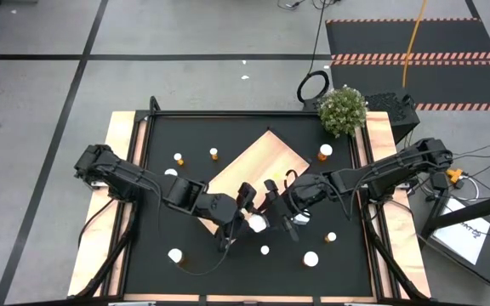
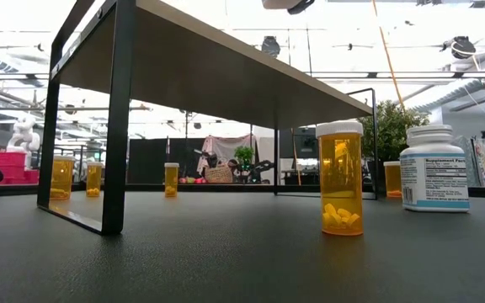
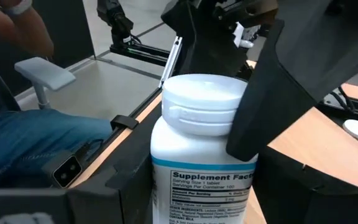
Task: Pick and place medicine bottles onto shelf by color
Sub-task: Put the white pill bottle on the shelf
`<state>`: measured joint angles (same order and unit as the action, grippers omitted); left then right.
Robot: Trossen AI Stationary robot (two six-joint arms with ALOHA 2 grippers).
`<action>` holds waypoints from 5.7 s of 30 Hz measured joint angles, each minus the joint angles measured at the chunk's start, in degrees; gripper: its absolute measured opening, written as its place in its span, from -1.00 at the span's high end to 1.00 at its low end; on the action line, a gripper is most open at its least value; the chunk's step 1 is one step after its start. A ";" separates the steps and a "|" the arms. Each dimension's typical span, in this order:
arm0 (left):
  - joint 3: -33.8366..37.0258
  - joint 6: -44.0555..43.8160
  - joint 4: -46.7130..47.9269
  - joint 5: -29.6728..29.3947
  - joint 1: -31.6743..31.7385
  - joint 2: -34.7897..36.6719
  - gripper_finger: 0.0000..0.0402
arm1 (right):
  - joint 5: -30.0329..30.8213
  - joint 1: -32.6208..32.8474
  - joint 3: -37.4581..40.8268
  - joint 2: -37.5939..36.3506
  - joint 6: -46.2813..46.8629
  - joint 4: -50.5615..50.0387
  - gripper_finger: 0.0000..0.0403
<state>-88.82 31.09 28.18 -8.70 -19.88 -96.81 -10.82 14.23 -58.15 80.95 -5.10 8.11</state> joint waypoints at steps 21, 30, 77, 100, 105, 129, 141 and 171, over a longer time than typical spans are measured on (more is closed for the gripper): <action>0.04 -4.46 0.28 -0.97 0.11 0.17 0.14 | 3.82 0.14 0.02 -0.68 1.60 0.30 -0.54; 0.04 -10.85 1.68 -9.78 0.20 0.05 0.14 | 15.68 1.05 -0.09 -2.59 1.25 0.55 -0.59; 0.04 -35.68 1.38 -14.49 3.62 0.12 0.14 | 32.51 3.07 -0.02 -7.37 1.07 -13.56 0.25; 0.21 -33.11 -1.52 -17.14 1.55 0.12 -0.60 | 27.04 2.98 -0.02 -9.57 -3.99 -16.27 0.15; 0.46 -33.55 -1.44 -17.34 2.25 0.10 -0.51 | 26.24 2.98 0.58 -11.26 -4.02 -16.24 0.15; 0.59 -26.24 -22.70 -18.43 2.98 -8.67 -0.44 | 16.85 2.61 15.77 -23.39 -8.05 5.88 0.15; 0.59 -27.21 -21.86 -19.70 2.86 -8.12 0.15 | 17.09 2.59 15.87 -23.47 -7.96 6.31 0.15; 0.57 -40.76 -3.45 -30.33 7.63 -8.10 0.16 | 45.32 2.98 3.65 -13.02 1.46 -7.07 -0.34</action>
<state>-88.25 -9.67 24.74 -39.03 -12.25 -104.90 34.50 17.21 -54.50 67.92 -3.64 1.04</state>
